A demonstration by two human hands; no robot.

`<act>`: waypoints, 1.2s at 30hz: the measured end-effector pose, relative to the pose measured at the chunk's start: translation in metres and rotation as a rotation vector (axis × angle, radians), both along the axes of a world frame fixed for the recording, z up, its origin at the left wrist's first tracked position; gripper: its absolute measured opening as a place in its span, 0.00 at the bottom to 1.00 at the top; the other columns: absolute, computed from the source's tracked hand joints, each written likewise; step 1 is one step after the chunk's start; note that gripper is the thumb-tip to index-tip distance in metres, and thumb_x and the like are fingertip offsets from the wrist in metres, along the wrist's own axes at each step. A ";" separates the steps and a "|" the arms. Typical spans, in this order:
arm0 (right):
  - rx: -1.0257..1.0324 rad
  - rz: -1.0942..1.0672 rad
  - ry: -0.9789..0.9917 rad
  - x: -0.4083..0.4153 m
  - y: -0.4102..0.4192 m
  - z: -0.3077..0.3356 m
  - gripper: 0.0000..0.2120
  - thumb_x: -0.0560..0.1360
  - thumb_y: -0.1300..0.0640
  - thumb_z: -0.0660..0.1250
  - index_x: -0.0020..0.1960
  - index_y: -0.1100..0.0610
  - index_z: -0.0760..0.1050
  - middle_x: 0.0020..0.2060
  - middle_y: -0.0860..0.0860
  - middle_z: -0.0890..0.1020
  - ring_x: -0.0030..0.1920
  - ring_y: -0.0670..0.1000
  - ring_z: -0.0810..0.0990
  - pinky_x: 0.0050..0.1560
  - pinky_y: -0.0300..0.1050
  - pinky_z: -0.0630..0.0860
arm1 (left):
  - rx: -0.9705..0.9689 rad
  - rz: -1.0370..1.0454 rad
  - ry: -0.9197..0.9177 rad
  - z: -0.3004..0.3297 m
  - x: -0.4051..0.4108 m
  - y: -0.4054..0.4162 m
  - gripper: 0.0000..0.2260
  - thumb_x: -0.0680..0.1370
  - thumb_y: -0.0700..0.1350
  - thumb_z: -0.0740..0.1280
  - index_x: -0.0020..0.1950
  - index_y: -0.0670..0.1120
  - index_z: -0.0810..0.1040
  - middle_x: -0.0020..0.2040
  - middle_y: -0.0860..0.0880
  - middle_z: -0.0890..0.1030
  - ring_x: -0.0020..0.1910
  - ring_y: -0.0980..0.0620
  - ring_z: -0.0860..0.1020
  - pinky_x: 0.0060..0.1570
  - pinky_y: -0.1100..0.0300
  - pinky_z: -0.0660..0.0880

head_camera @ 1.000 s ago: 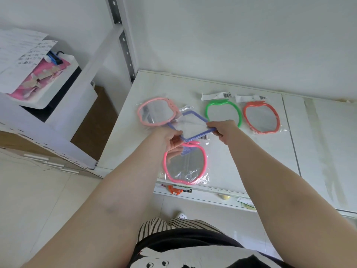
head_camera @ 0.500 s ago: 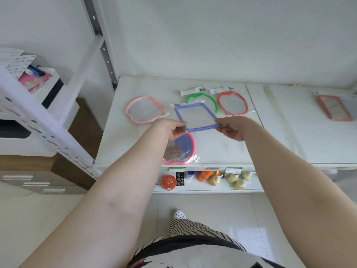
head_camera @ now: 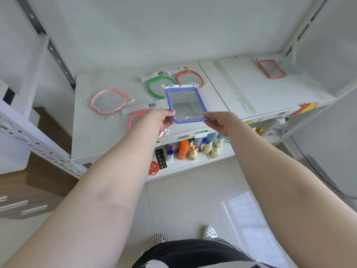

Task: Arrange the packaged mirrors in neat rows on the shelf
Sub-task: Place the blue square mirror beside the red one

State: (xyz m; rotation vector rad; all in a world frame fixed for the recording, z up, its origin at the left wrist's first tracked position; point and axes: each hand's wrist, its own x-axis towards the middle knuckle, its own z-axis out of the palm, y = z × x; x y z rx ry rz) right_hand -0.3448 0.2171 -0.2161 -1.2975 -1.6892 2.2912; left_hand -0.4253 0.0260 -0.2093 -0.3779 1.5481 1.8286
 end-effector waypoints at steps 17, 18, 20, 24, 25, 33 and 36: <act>0.094 -0.132 -0.019 0.166 0.235 -0.011 0.17 0.70 0.64 0.75 0.57 0.67 0.78 0.36 0.57 0.82 0.31 0.49 0.82 0.45 0.40 0.82 | -0.052 -0.112 -0.012 -0.017 0.137 0.254 0.11 0.79 0.34 0.63 0.37 0.42 0.72 0.15 0.52 0.73 0.25 0.55 0.75 0.19 0.69 0.73; 0.094 -0.135 -0.018 0.173 0.248 -0.011 0.17 0.70 0.65 0.74 0.57 0.68 0.78 0.36 0.58 0.82 0.32 0.50 0.82 0.43 0.40 0.82 | -0.056 -0.103 -0.014 -0.020 0.144 0.269 0.11 0.78 0.34 0.64 0.37 0.43 0.73 0.15 0.52 0.74 0.29 0.54 0.74 0.19 0.69 0.73; 0.084 -0.150 -0.002 0.186 0.271 -0.010 0.18 0.70 0.67 0.74 0.58 0.70 0.77 0.40 0.61 0.82 0.35 0.54 0.82 0.40 0.40 0.82 | -0.054 -0.086 -0.019 -0.023 0.157 0.294 0.11 0.78 0.34 0.64 0.37 0.44 0.73 0.15 0.52 0.74 0.32 0.54 0.72 0.18 0.70 0.73; 0.079 -0.167 0.014 0.198 0.309 -0.009 0.17 0.71 0.67 0.73 0.58 0.69 0.77 0.41 0.60 0.82 0.37 0.53 0.82 0.40 0.40 0.82 | -0.053 -0.104 -0.026 -0.024 0.173 0.334 0.09 0.78 0.35 0.64 0.40 0.45 0.75 0.19 0.51 0.76 0.33 0.55 0.73 0.21 0.69 0.75; 0.083 -0.163 0.004 0.198 0.318 -0.009 0.16 0.71 0.66 0.73 0.57 0.68 0.77 0.39 0.58 0.81 0.36 0.51 0.81 0.41 0.41 0.82 | -0.050 -0.115 -0.027 -0.022 0.173 0.342 0.08 0.78 0.35 0.64 0.42 0.45 0.76 0.24 0.49 0.78 0.33 0.54 0.74 0.22 0.68 0.76; 0.045 -0.149 0.033 0.182 0.385 -0.020 0.16 0.72 0.65 0.73 0.58 0.67 0.78 0.39 0.57 0.82 0.38 0.50 0.82 0.45 0.41 0.82 | -0.068 -0.163 0.012 -0.023 0.151 0.407 0.15 0.78 0.33 0.63 0.65 0.40 0.75 0.37 0.47 0.74 0.35 0.54 0.73 0.51 0.58 0.75; 0.009 -0.155 0.044 0.169 0.413 -0.023 0.17 0.72 0.66 0.72 0.60 0.66 0.77 0.47 0.59 0.82 0.42 0.50 0.84 0.47 0.41 0.82 | -0.045 -0.174 0.021 -0.031 0.130 0.435 0.17 0.78 0.32 0.64 0.66 0.40 0.75 0.37 0.47 0.75 0.34 0.54 0.74 0.41 0.61 0.79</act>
